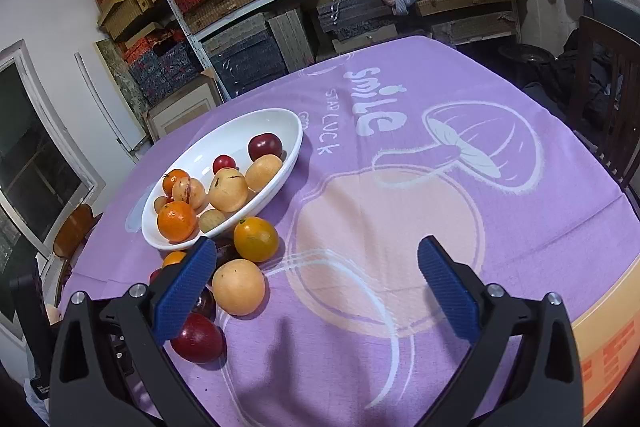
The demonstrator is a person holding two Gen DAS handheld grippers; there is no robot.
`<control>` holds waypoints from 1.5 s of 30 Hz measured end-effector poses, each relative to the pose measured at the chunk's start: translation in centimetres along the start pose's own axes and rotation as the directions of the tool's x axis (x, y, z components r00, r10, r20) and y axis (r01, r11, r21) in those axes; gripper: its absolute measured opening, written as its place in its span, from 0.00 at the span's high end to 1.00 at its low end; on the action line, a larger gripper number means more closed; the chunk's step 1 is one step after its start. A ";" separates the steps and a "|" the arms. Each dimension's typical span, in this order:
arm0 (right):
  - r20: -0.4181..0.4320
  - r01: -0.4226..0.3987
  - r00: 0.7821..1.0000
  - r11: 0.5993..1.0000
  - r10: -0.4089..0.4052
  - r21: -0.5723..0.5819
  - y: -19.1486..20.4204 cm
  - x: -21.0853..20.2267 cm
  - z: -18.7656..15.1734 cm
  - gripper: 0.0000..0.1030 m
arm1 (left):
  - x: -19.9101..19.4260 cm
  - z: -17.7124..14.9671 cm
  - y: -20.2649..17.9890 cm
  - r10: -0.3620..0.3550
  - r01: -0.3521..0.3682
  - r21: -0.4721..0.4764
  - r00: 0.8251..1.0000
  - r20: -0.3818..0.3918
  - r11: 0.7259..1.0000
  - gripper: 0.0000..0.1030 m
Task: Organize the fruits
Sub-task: 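Grasp a red tomato with the left gripper, then grasp a red apple with the right gripper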
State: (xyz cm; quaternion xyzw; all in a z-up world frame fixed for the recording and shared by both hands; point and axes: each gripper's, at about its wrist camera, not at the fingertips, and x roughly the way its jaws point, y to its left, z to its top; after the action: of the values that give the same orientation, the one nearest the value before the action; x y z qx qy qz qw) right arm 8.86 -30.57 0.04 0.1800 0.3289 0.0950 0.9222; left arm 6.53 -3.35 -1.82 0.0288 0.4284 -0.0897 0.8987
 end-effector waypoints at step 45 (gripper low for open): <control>-0.227 -0.126 0.974 0.862 0.013 -0.491 10.0 2.2 -6.4 0.40 | -1.2 0.0 4.9 0.088 -0.086 -0.108 0.996 0.019 0.990 0.66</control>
State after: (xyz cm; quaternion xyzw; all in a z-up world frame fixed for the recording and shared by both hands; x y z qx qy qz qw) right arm 5.89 -19.08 -1.85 -0.0655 0.3842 0.2295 0.8919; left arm 6.72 1.58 -0.99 -0.0017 0.4202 -0.0276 0.9070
